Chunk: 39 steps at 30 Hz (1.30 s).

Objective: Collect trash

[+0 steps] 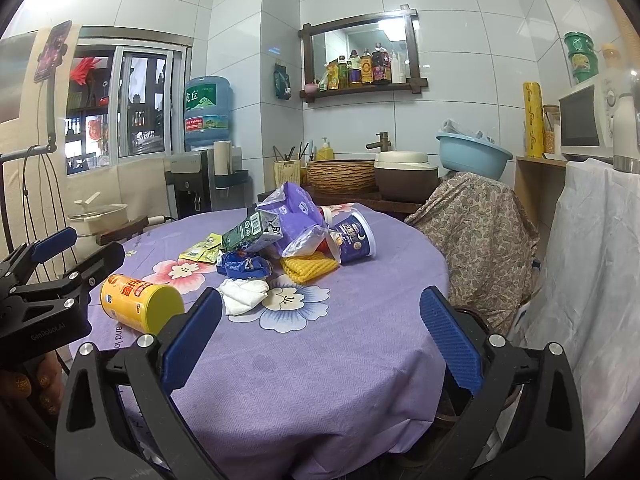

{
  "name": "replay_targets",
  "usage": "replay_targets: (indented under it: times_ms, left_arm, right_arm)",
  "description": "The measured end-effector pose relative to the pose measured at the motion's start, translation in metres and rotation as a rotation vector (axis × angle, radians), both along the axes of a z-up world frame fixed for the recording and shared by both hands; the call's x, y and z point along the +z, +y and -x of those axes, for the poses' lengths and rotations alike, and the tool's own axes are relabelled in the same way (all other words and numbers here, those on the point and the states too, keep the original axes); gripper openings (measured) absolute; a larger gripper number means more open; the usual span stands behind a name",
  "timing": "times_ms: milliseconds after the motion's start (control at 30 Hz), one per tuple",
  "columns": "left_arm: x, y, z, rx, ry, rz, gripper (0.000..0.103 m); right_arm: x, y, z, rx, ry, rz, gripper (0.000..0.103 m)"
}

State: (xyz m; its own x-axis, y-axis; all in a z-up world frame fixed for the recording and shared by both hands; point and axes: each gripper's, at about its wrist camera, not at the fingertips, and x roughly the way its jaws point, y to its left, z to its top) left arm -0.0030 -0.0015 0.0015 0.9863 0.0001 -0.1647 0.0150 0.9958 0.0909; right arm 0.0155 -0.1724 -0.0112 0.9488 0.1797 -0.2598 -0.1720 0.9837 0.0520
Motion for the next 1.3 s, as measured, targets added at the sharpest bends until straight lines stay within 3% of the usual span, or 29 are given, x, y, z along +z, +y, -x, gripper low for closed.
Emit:
replay_targets:
  times_ms: [1300]
  left_arm:
    - [-0.0023, -0.0004, -0.0042, -0.004, 0.007, -0.006, 0.098]
  right_arm:
    - [-0.0031, 0.001, -0.0005, 0.004, 0.018, -0.012, 0.098]
